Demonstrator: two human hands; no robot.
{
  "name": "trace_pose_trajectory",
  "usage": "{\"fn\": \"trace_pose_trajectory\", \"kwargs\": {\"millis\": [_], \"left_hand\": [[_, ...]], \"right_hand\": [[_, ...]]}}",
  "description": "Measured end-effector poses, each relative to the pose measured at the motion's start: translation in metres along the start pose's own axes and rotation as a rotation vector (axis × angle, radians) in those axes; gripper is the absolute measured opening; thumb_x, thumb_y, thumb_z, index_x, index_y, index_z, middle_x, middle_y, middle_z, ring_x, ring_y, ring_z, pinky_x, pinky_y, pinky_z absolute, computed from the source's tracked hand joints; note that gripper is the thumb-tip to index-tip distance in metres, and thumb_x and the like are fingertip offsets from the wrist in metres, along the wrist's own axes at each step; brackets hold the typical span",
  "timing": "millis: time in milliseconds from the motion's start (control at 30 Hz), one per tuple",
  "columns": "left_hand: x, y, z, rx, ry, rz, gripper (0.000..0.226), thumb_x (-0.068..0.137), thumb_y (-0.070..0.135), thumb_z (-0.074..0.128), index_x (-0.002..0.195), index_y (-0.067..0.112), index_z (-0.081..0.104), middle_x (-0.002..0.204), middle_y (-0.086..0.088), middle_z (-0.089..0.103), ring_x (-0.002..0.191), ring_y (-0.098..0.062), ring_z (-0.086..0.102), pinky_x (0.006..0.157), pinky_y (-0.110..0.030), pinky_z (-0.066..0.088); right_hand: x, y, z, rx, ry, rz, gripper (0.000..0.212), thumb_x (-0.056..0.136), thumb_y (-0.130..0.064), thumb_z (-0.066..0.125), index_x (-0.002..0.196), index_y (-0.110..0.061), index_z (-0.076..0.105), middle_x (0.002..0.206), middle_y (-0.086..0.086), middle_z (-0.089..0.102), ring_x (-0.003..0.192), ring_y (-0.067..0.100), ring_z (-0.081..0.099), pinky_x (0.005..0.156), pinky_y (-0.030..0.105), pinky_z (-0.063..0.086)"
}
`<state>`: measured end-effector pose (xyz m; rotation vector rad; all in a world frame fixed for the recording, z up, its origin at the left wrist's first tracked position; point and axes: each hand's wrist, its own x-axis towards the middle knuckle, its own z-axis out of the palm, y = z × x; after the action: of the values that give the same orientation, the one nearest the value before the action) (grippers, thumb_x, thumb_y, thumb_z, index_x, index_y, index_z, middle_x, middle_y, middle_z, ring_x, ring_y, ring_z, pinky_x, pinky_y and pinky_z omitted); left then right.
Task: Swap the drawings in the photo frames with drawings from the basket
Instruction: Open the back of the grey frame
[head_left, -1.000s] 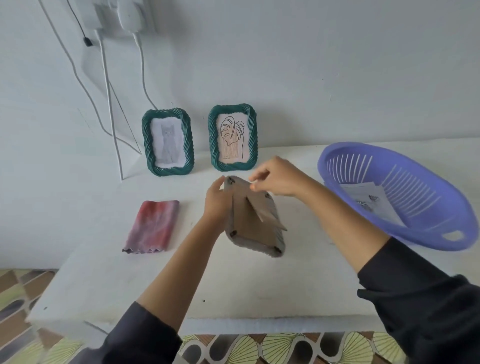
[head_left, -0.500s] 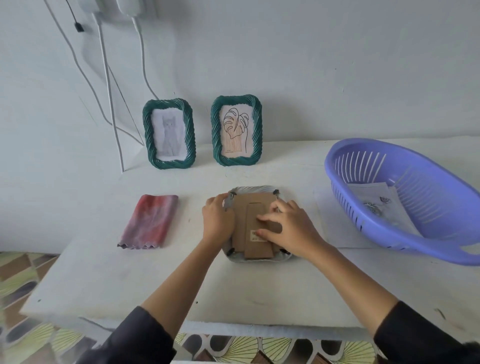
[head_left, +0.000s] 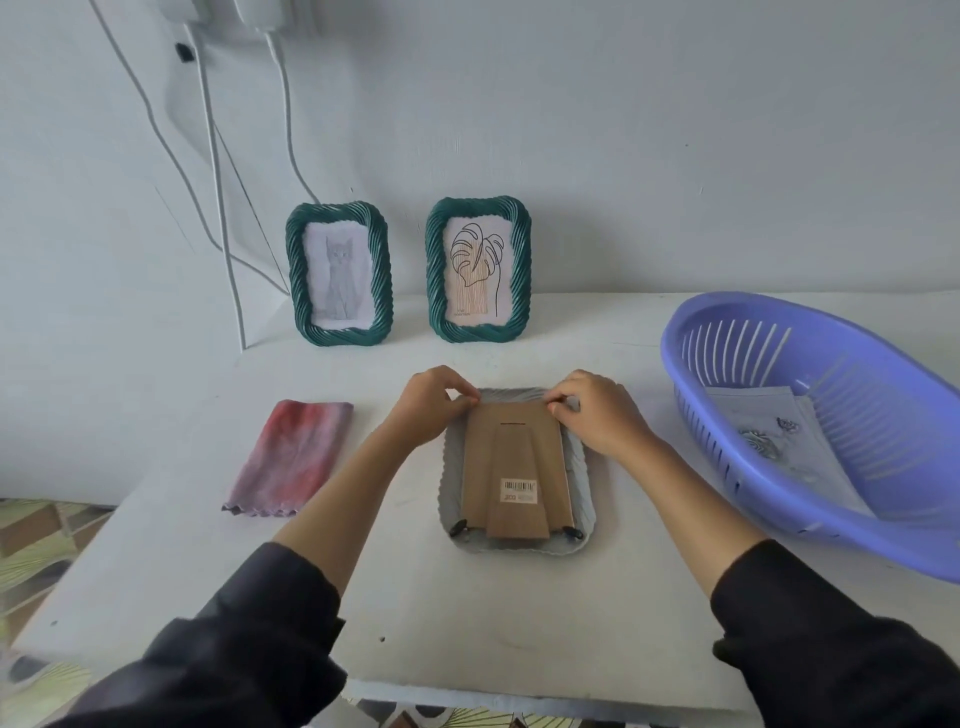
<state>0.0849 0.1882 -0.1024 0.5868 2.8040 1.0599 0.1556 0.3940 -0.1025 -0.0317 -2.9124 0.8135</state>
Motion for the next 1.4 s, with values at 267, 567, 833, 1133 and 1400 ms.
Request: {"fn": "trace_pose_trajectory", "kwargs": {"millis": [267, 567, 833, 1133, 1400], "left_hand": [[0.010, -0.006, 0.000, -0.040, 0.023, 0.015, 0.011, 0.080, 0.016, 0.070, 0.086, 0.009, 0.075, 0.094, -0.003, 0.067, 0.071, -0.010, 0.054, 0.066, -0.018, 0.040], [0.010, -0.005, 0.022, -0.111, 0.194, -0.084, 0.008, 0.080, 0.019, 0.064, 0.081, 0.014, 0.070, 0.079, 0.005, 0.066, 0.071, -0.006, 0.055, 0.065, -0.018, 0.040], [-0.019, -0.017, 0.012, -0.360, 0.255, -0.098, 0.011, 0.088, 0.015, 0.057, 0.090, 0.022, 0.066, 0.104, 0.000, 0.060, 0.075, -0.002, 0.054, 0.066, -0.008, 0.040], [-0.075, -0.024, 0.010, -0.304, -0.008, 0.007, 0.019, 0.079, 0.030, 0.071, 0.083, 0.011, 0.072, 0.111, 0.010, 0.049, 0.105, -0.004, 0.048, 0.090, -0.018, 0.034], [-0.121, -0.022, -0.003, -0.295, -0.142, 0.094, 0.022, 0.060, 0.026, 0.085, 0.073, 0.034, 0.070, 0.122, 0.010, 0.047, 0.116, -0.007, 0.040, 0.098, -0.021, 0.030]], "right_hand": [[0.014, -0.001, -0.001, 0.001, 0.016, 0.012, 0.014, 0.084, -0.020, 0.060, 0.085, -0.014, 0.072, 0.093, 0.001, 0.070, 0.084, 0.020, 0.060, 0.082, 0.033, 0.043], [0.017, 0.000, 0.010, 0.089, 0.113, 0.056, 0.008, 0.081, -0.016, 0.060, 0.082, -0.016, 0.069, 0.077, 0.004, 0.064, 0.071, 0.019, 0.053, 0.073, 0.032, 0.040], [-0.020, 0.002, 0.017, 0.330, 0.228, 0.085, 0.022, 0.090, -0.010, 0.052, 0.106, -0.013, 0.067, 0.099, -0.001, 0.056, 0.084, 0.009, 0.054, 0.074, 0.009, 0.037], [-0.084, -0.007, 0.026, 0.273, 0.218, 0.109, 0.014, 0.084, -0.008, 0.061, 0.095, -0.011, 0.069, 0.113, 0.009, 0.051, 0.111, 0.015, 0.050, 0.084, 0.012, 0.029], [-0.126, -0.013, 0.028, 0.335, 0.133, 0.089, 0.013, 0.079, -0.020, 0.069, 0.091, -0.021, 0.068, 0.122, 0.001, 0.047, 0.120, 0.007, 0.043, 0.095, 0.022, 0.029]]}}
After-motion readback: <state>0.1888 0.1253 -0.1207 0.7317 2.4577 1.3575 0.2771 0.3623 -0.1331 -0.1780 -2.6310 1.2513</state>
